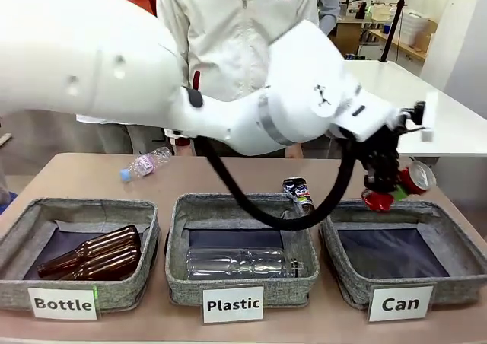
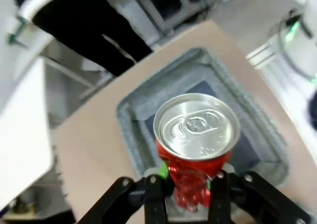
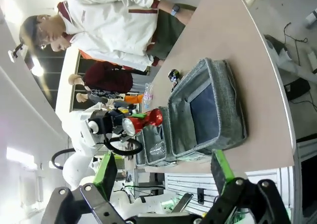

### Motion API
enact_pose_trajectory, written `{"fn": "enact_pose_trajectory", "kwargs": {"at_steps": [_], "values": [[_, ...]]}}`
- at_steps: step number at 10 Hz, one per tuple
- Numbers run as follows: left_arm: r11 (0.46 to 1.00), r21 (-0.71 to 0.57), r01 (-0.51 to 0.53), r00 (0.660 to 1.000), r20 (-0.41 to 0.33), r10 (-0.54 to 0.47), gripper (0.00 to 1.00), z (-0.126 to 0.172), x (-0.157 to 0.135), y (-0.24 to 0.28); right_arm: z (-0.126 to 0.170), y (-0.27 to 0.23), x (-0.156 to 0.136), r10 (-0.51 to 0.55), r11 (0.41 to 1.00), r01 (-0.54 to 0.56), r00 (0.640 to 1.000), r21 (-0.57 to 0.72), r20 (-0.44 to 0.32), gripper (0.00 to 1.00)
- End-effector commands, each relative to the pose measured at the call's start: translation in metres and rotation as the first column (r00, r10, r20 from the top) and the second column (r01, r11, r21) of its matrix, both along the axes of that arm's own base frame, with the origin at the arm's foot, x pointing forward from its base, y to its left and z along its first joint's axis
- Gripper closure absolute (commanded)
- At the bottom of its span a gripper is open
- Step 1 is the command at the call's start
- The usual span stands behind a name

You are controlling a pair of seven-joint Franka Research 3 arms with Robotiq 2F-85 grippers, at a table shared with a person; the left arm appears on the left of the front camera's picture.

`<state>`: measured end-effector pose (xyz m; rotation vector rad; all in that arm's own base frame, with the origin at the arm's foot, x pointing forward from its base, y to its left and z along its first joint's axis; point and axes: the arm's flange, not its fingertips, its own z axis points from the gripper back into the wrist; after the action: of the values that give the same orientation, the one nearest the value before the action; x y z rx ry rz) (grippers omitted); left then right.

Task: Sort the can waste into the basket.
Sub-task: Pick up the can waste from the table and place it in the right Fabric basket.

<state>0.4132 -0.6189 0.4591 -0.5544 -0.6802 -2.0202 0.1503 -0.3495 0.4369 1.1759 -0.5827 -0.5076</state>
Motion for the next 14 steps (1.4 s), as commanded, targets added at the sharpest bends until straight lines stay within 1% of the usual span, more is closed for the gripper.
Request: {"fn": "enact_pose_trajectory", "kwargs": {"at_steps": [1, 2, 4, 5, 6, 7, 8, 9, 13, 14], "values": [[0.997, 0.079, 0.010, 1.000, -0.015, -0.009, 0.73, 0.009, 0.014, -0.039, 0.009, 0.011, 0.005, 0.010, 1.000, -0.010, 1.000, -0.019, 0.006, 0.00], [0.994, 0.108, 0.000, 1.000, 0.000, 0.000, 0.73, 0.001, 0.012, -0.045, 0.009, 0.011, 0.005, 0.010, 1.000, -0.010, 1.000, -0.019, 0.006, 0.00], [0.992, 0.126, 0.033, 0.999, -0.015, -0.031, 0.73, -0.006, 0.010, -0.048, 0.009, 0.011, 0.005, 0.010, 1.000, -0.010, 1.000, -0.019, 0.006, 0.00], [0.989, 0.146, 0.036, 0.999, -0.003, -0.036, 0.15, -0.008, 0.010, -0.048, 0.009, 0.011, 0.005, 0.010, 1.000, -0.010, 1.000, -0.019, 0.006, 0.00], [0.989, 0.143, 0.039, 0.999, -0.003, -0.039, 0.15, -0.007, 0.010, -0.045, 0.009, 0.011, 0.005, 0.010, 1.000, -0.010, 1.000, -0.019, 0.006, 0.00], [0.990, 0.138, 0.036, 0.999, 0.003, -0.037, 0.00, -0.005, 0.009, -0.042, 0.009, 0.011, 0.005, 0.010, 1.000, -0.010, 1.000, -0.019, 0.006, 0.00], [0.990, 0.138, 0.033, 0.999, 0.013, -0.035, 0.11, -0.004, 0.008, -0.041, 0.009, 0.011, 0.005, 0.010, 1.000, -0.010, 1.000, -0.019, 0.006, 0.00], [0.990, 0.140, 0.037, 0.999, 0.010, -0.038, 0.00, -0.003, 0.007, -0.039, 0.009, 0.011, 0.005, 0.010, 1.000, -0.010, 1.000, -0.019, 0.006, 0.00], [0.992, 0.124, 0.031, 0.999, 0.022, -0.034, 0.00, 0.006, 0.000, -0.028, 0.009, 0.011, 0.005, 0.010, 1.000, -0.010, 1.000, -0.019, 0.006, 0.00], [0.989, 0.141, 0.037, 0.999, -0.026, -0.034, 0.00, 0.012, -0.005, -0.017, 0.009, 0.011, 0.005, 0.010, 1.000, -0.010, 1.000, -0.019, 0.006, 0.00]]}}
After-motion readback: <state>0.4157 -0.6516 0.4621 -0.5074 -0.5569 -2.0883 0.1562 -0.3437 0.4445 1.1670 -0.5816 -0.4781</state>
